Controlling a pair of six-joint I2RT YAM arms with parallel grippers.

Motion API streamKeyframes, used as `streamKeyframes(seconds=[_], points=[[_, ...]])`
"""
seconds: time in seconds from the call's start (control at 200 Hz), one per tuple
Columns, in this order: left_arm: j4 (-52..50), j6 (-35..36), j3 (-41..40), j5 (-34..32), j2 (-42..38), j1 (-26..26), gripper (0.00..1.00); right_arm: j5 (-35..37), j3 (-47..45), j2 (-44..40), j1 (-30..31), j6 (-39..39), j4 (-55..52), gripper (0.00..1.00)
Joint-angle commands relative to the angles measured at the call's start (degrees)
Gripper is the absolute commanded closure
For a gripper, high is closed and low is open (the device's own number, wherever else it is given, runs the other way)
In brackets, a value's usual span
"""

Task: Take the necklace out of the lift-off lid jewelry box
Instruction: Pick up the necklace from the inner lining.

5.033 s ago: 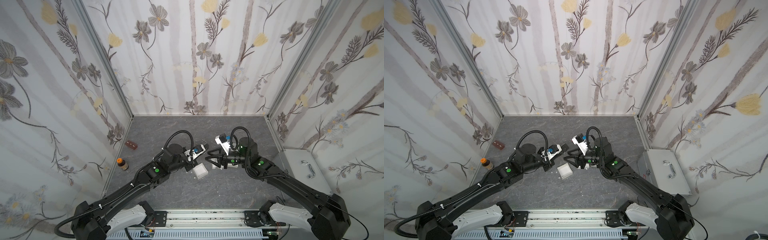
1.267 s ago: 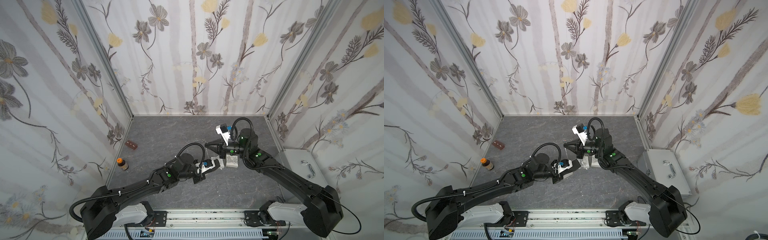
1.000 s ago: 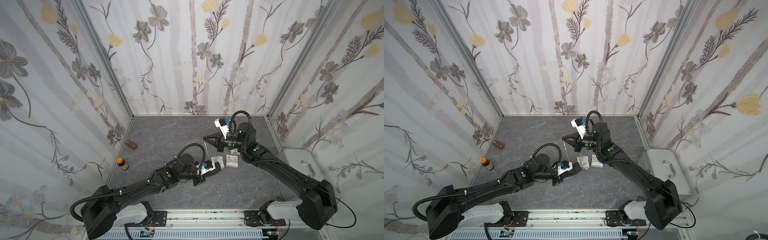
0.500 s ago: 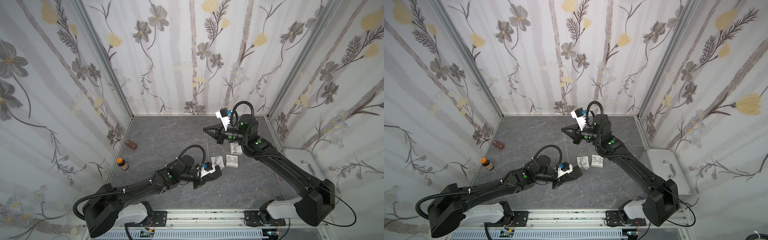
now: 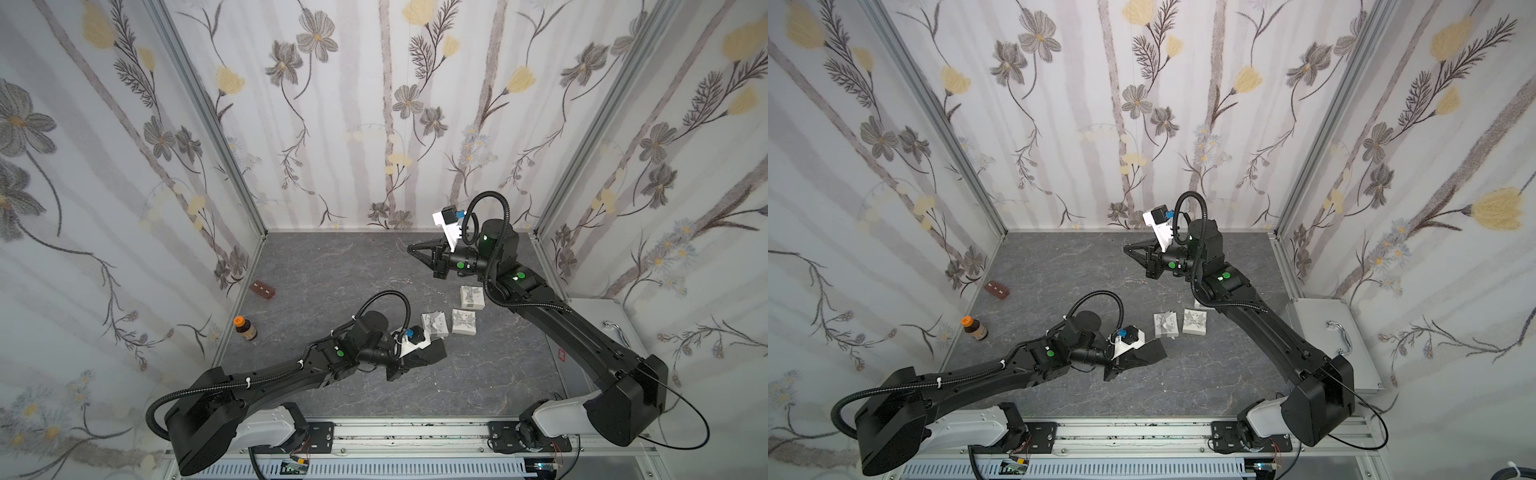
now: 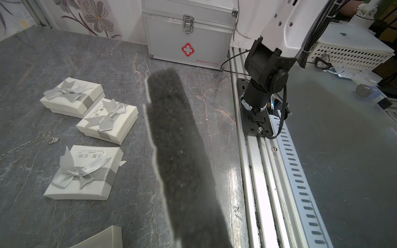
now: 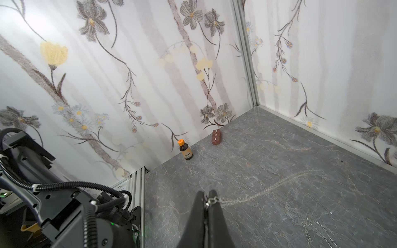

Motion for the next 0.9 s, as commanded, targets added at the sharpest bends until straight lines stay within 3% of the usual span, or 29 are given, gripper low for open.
streamKeyframes(seconds=[0.0,0.19,0.465,0.894], points=[[0.78,-2.99,-0.87,-6.60,-4.22,-0.02,0.96,2.35,0.46,2.69,-0.50,-0.13,-0.68,1.00],[-4.20,-7.84,-2.61,-19.50,-15.09,0.10,1.00,7.00,2.75,7.97,-0.66,-2.19,-7.00,1.00],[-4.65,-12.90,-6.02,-31.62,-23.78,0.40,1.00,6.83,4.42,16.45,0.05,-2.26,-9.73,1.00],[-5.34,-12.45,-7.83,-38.97,-30.27,0.58,1.00,6.09,21.66,34.71,5.44,-2.39,-15.21,1.00]])
